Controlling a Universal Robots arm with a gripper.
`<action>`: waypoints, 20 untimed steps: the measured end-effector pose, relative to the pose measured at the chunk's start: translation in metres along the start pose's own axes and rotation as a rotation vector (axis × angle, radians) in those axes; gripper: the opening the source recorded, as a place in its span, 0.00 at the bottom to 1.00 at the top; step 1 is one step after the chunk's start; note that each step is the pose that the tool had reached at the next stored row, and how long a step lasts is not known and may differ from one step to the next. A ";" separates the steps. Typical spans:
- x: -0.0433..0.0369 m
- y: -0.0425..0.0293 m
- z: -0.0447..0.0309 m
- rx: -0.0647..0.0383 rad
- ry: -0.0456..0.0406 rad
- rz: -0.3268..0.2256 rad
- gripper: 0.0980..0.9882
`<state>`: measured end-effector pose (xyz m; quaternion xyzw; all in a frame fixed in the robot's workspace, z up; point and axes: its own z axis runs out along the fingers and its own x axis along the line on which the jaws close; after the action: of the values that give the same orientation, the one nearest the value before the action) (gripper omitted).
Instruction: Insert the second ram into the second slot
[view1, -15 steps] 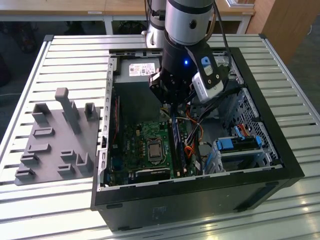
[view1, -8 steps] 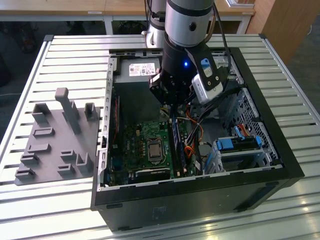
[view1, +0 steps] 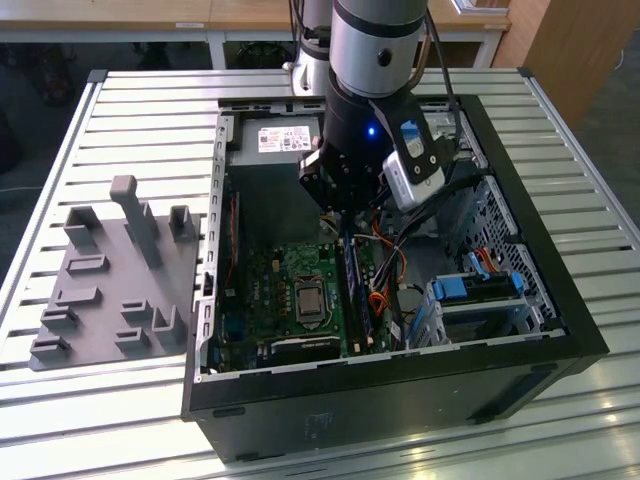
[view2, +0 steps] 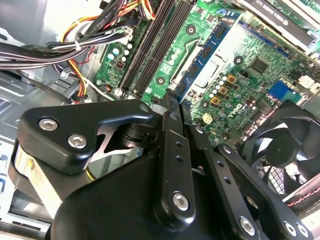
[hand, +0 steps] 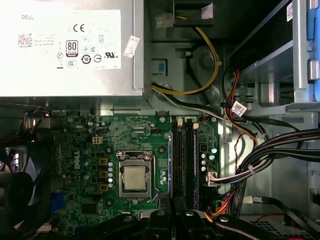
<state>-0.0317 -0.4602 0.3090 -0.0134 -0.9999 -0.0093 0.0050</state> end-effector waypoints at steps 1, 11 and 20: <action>0.0000 0.0000 0.0003 0.000 0.0000 0.000 0.04; -0.0001 -0.0001 0.0027 0.000 -0.0001 0.002 0.04; -0.0001 -0.0001 0.0049 0.000 -0.0001 0.005 0.04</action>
<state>-0.0316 -0.4602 0.3041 -0.0158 -0.9998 -0.0093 0.0049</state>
